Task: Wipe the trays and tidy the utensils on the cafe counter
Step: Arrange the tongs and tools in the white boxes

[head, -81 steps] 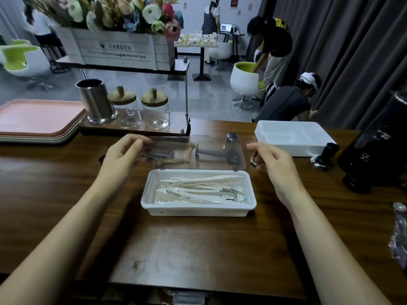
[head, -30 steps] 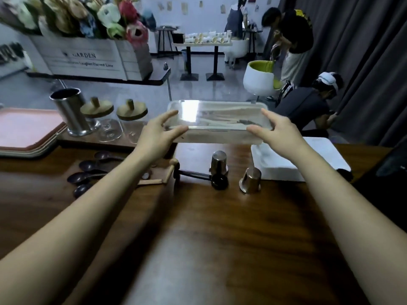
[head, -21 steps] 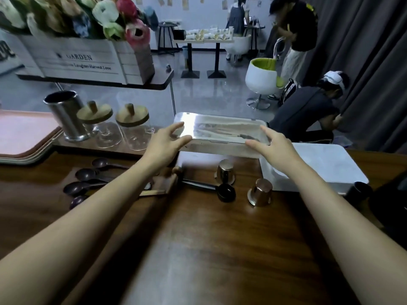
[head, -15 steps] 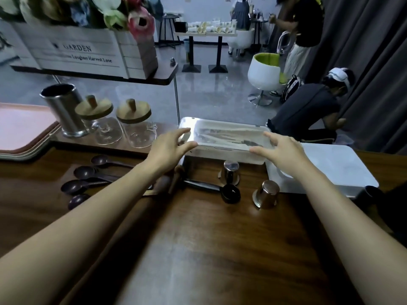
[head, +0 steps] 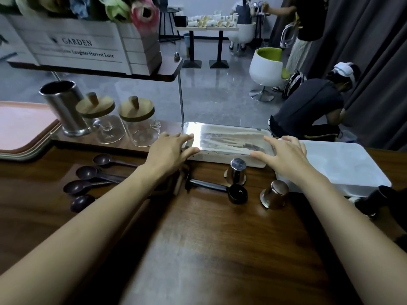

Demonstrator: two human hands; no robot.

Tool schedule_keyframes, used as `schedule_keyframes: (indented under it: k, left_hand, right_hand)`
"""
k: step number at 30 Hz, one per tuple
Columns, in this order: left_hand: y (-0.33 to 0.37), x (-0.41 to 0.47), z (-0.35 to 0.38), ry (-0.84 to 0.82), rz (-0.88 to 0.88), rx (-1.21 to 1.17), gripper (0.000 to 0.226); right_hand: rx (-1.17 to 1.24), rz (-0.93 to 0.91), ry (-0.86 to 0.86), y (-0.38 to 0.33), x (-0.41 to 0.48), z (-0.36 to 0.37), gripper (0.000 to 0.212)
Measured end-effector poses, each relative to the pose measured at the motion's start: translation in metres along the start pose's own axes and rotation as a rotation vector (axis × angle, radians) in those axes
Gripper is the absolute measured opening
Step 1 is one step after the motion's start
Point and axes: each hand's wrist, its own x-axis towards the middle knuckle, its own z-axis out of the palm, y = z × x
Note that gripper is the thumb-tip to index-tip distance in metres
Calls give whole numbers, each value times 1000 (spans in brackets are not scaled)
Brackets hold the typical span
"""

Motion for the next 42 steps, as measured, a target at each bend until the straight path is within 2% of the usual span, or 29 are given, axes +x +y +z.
schedule_keyframes:
  k: [4,9,15,17,24,32,36,39,42]
  left_hand:
    - [3,-7,-2,8,-15,-31,62]
    - [8,-13,-9,-25,-38,-91,65]
    - [21,-37,-26,157,23,-123,73]
    - [36,-49,-32,172,39,-179,78]
    - [88,-99,-30,8,172,-337,81]
    - [179,-144,-10,-174,330,-469,69]
    - [236,-168,13,-317,344,-527,80]
    - [283,-180,28,-348,335,-613,96]
    - [334,-187,33,-351,327,-705,96]
  right_hand:
    - [-49,-20,56,-2,-4,-2,81]
    - [41,11,63,-8,-12,-3,75]
    - [251,6,182,-10,-56,-31,52]
    - [275,14,222,-13,-79,-37,49]
    - [441,169,293,-2,-167,-41,42]
    - [516,267,386,67,-263,-43,41]
    - [541,304,404,113,-303,-55,43]
    - [568,318,400,147,-322,-69,45]
    - [612,322,387,179,-332,-87,48]
